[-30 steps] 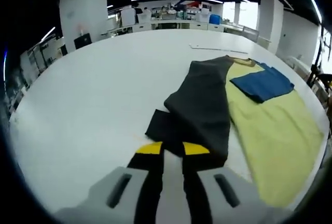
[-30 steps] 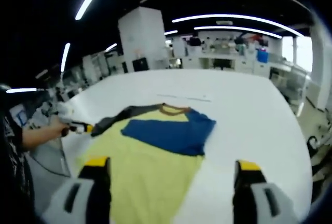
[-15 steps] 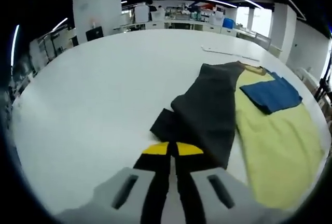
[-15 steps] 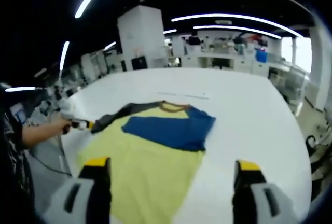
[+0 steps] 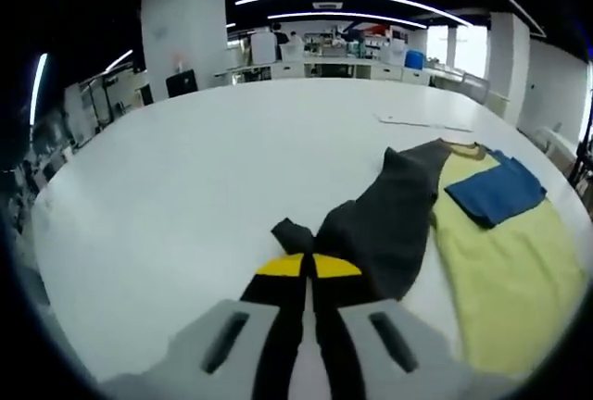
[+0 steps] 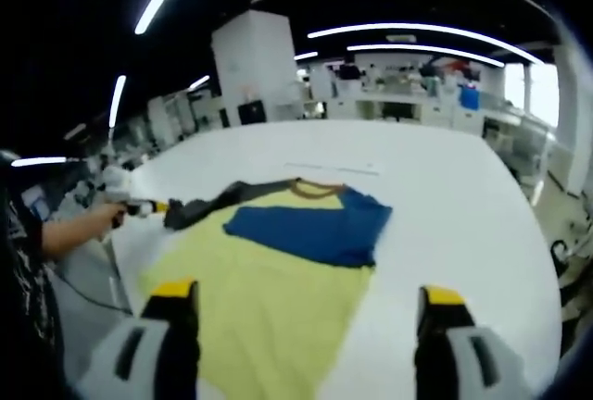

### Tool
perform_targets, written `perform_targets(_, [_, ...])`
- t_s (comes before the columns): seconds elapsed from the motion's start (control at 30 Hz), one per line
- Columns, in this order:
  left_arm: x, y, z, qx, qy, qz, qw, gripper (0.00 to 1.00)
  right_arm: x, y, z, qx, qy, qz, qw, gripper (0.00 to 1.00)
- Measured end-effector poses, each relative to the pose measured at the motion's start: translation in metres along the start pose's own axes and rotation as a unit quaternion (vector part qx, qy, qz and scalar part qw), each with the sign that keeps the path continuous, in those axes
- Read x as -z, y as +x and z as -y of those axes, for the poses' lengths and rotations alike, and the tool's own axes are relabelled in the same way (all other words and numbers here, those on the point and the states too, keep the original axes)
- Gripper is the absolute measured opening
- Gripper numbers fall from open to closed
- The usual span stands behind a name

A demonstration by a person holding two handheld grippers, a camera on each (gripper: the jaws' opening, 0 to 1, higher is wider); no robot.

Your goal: Fold the garment on the visible template until the final outline fits inside the template.

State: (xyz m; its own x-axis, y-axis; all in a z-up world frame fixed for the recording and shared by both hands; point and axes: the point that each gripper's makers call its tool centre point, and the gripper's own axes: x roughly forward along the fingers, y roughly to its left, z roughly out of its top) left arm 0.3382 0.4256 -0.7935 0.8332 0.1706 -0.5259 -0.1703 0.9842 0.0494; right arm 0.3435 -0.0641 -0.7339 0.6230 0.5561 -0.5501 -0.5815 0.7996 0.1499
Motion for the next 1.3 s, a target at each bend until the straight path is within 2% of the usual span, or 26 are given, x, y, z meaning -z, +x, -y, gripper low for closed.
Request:
perform_targets(0.17, [-0.015, -0.002, -0.014, -0.017, 0.003, 0.014, 0.9998, 0.0, 0.001, 0.0, -0.002, -0.001, 0.001, -0.002, 1.0, 0.98])
perform_targets(0.23, [-0.017, 0.0, -0.025, -0.024, 0.005, 0.018, 0.9995, 0.0, 0.001, 0.001, -0.002, -0.001, 0.001, -0.001, 1.0, 0.98])
perform_targets(0.37, [-0.024, 0.001, -0.031, -0.031, 0.009, 0.025, 0.9992, 0.0, 0.001, 0.001, -0.001, 0.001, 0.001, -0.001, 1.0, 0.98])
perform_targets(0.5, [-0.024, 0.012, -0.043, -0.034, 0.014, 0.022, 0.9991, 0.0, 0.002, 0.0, -0.001, 0.001, 0.002, -0.006, 1.0, 0.98])
perform_targets(0.6, [-0.025, 0.024, -0.058, -0.033, 0.017, 0.021, 0.9991, 0.0, 0.003, -0.002, -0.001, 0.002, 0.002, -0.008, 1.0, 0.98])
perform_targets(0.73, [-0.028, 0.028, -0.058, -0.027, 0.045, 0.019, 0.9984, 0.0, 0.004, -0.004, 0.001, 0.004, 0.004, -0.011, 0.9999, 0.97])
perform_targets(0.97, [-0.033, 0.04, -0.065, -0.03, 0.061, 0.015, 0.9976, 0.0, 0.008, -0.006, 0.002, 0.006, 0.004, -0.019, 0.9998, 0.98])
perform_targets(1.07, [-0.039, 0.057, -0.071, -0.025, 0.059, 0.013, 0.9979, 0.0, 0.009, -0.006, 0.003, 0.008, 0.006, -0.022, 0.9997, 0.98])
perform_targets(1.17, [-0.04, 0.066, -0.076, -0.024, 0.074, 0.011, 0.9969, 0.0, 0.01, -0.004, 0.003, 0.009, 0.006, -0.024, 0.9997, 0.97])
perform_targets(1.3, [-0.039, 0.074, -0.078, -0.019, 0.075, 0.008, 0.997, 0.0, 0.01, -0.002, 0.004, 0.01, 0.007, -0.026, 0.9996, 0.97])
